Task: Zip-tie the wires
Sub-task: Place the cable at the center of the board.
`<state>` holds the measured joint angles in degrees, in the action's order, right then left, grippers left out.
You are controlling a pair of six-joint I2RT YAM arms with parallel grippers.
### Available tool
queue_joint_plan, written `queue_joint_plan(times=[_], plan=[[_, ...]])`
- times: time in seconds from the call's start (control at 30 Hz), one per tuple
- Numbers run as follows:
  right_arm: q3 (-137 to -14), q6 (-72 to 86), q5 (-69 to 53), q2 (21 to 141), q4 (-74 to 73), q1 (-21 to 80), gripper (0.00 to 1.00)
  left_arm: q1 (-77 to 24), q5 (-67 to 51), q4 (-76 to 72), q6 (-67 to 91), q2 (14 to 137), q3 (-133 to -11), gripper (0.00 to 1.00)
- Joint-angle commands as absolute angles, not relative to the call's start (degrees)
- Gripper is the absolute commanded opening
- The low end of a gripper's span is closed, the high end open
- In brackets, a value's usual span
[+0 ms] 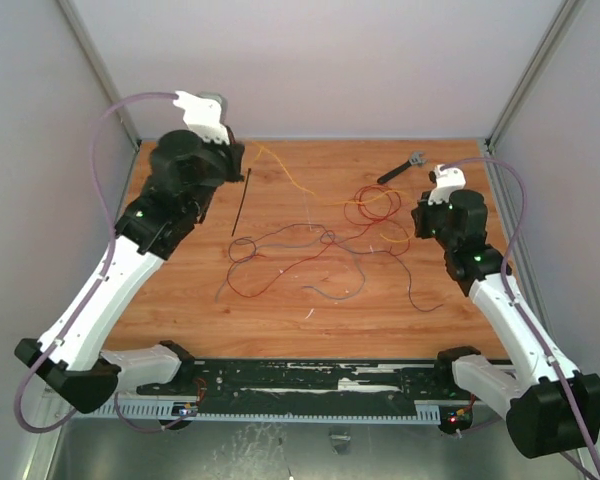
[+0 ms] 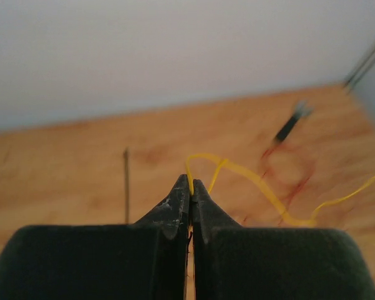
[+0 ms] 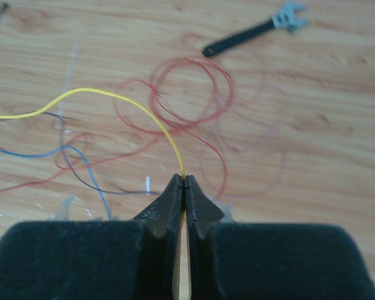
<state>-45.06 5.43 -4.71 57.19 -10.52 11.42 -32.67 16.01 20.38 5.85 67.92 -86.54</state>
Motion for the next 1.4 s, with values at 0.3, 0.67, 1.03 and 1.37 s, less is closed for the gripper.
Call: queue_joint_plan(times=[0.3,0.67,1.03,1.37], plan=[[-42.75,8.26,11.95,53.99,-19.45,8.86,0.00,-28.30,21.76,42.22,5.37,72.91,-73.28,0.00],[-39.52,10.97,1.66,59.39,-16.34,8.92,0.00,-28.30,20.05,41.92,4.93,80.10,-68.91,0.00],[-36.01,12.41,1.91,65.74,-11.66,9.05,0.00,-28.30,22.42,40.11,4.69,88.91,-65.84,0.00],[-35.25,12.74,1.50,72.28,-8.01,9.05,0.00,-28.31,27.04,42.68,3.01,94.20,-67.06,0.00]])
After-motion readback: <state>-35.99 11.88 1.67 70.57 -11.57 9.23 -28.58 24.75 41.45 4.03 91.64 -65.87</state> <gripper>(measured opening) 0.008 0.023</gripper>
